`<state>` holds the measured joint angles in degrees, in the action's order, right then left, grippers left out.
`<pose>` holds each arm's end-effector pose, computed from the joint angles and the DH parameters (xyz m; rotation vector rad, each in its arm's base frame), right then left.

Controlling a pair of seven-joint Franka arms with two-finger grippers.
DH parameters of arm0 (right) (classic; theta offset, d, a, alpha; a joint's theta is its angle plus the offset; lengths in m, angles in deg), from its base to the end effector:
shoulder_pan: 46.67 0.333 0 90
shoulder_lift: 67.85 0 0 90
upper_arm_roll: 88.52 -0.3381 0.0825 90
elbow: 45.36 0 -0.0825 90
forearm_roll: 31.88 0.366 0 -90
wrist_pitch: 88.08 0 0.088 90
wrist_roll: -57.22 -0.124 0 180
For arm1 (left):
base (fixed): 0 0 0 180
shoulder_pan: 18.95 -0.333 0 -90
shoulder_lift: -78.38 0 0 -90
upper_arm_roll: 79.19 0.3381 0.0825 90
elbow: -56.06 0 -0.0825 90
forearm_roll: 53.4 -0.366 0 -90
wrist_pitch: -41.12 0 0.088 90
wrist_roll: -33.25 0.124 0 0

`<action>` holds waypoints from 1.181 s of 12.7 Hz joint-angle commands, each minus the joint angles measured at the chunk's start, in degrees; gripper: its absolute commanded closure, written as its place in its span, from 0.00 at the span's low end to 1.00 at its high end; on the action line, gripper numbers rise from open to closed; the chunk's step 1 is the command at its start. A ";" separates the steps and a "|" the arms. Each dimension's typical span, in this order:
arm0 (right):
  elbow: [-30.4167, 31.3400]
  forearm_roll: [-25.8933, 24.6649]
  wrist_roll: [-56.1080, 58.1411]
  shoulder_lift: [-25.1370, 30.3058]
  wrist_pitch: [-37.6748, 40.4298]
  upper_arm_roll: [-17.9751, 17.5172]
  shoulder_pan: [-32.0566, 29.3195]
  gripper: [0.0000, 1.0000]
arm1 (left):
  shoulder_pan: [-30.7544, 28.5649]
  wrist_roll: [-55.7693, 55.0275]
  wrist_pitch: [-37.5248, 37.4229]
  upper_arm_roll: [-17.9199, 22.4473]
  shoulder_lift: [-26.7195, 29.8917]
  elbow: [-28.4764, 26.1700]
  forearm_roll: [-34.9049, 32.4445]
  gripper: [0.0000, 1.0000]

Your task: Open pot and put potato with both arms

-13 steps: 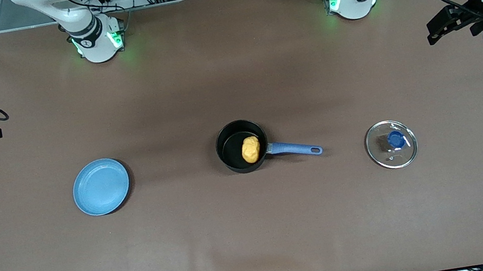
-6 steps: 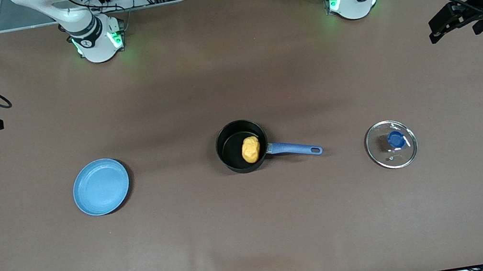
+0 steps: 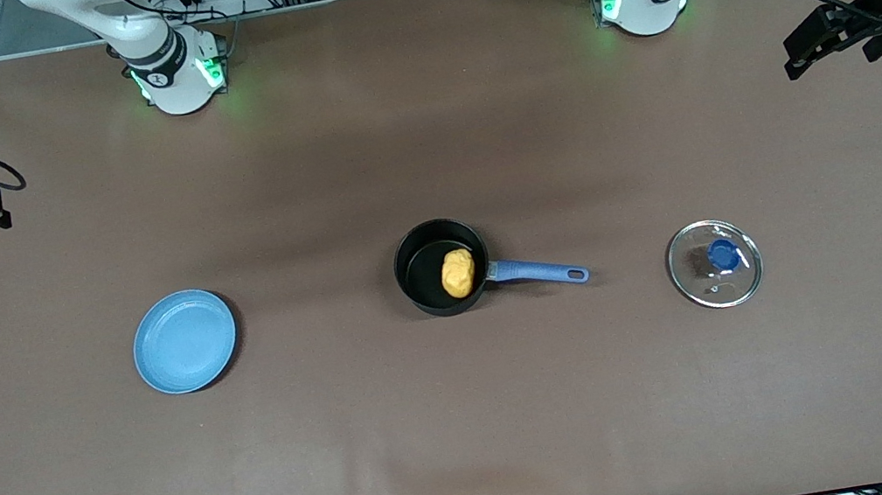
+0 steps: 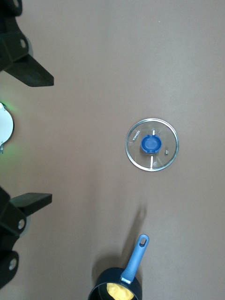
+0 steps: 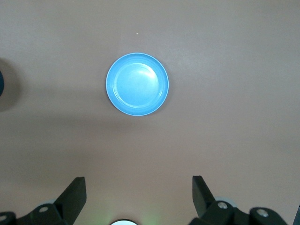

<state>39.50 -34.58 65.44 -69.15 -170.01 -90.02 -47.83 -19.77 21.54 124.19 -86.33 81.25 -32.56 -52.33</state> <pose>0.5284 -0.0034 0.6460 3.0901 0.2237 -0.1191 0.5030 -0.0602 0.6560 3.1325 0.1451 -0.0761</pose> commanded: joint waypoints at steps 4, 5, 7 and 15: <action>3.03 0.68 0.57 3.14 -0.52 -2.72 -2.88 0.00 | -0.07 -6.75 -0.72 -1.04 -0.85 1.25 0.69 0.00; 3.64 0.68 0.57 3.31 -0.52 -2.72 -2.88 0.00 | -0.07 -6.66 -0.72 -1.04 -0.94 1.16 0.78 0.00; 6.44 0.95 0.57 5.15 -1.92 -2.72 -2.88 0.00 | -0.68 -5.44 -0.72 -1.04 -0.85 1.25 0.96 0.00; 7.34 1.21 0.57 5.42 -4.38 -2.63 -2.62 0.00 | -1.73 6.17 -0.37 -0.33 -2.08 1.25 0.34 0.00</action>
